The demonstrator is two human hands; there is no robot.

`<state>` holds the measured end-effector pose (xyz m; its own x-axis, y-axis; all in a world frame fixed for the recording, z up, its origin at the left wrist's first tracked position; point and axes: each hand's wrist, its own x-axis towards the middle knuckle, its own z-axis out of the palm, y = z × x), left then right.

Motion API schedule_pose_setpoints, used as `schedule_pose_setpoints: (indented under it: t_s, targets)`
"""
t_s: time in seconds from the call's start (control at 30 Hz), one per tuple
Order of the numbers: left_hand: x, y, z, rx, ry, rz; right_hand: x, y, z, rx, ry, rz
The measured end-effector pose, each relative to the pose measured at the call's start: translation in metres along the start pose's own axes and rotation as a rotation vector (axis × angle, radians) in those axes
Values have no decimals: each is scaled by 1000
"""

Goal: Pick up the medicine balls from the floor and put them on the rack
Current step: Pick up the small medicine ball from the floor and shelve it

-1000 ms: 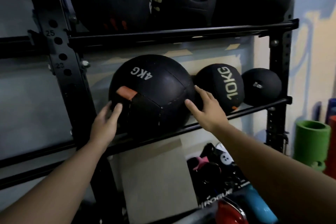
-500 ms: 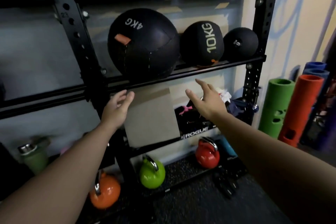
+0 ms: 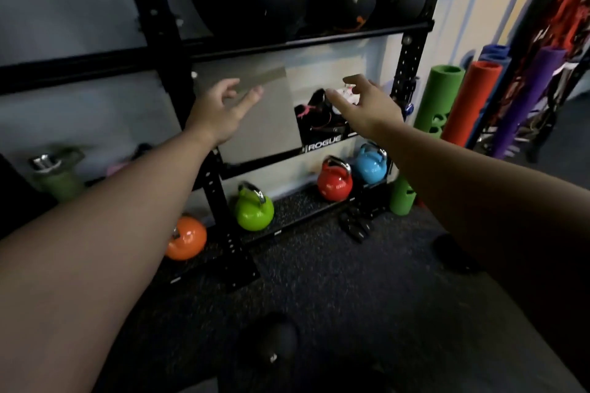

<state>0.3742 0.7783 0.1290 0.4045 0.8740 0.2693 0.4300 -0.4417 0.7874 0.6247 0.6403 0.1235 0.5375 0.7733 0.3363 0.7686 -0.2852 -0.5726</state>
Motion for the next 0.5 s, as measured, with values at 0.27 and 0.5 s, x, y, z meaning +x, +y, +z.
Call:
schedule_pose_setpoints:
  t_s: [0.27, 0.5]
  targets:
    - [-108, -94, -21, 138, -144, -87, -136, -3, 82, -122, -185, 66]
    - [-159, -176, 13, 203, -262, -210, -194, 39, 172, -277, -391, 76]
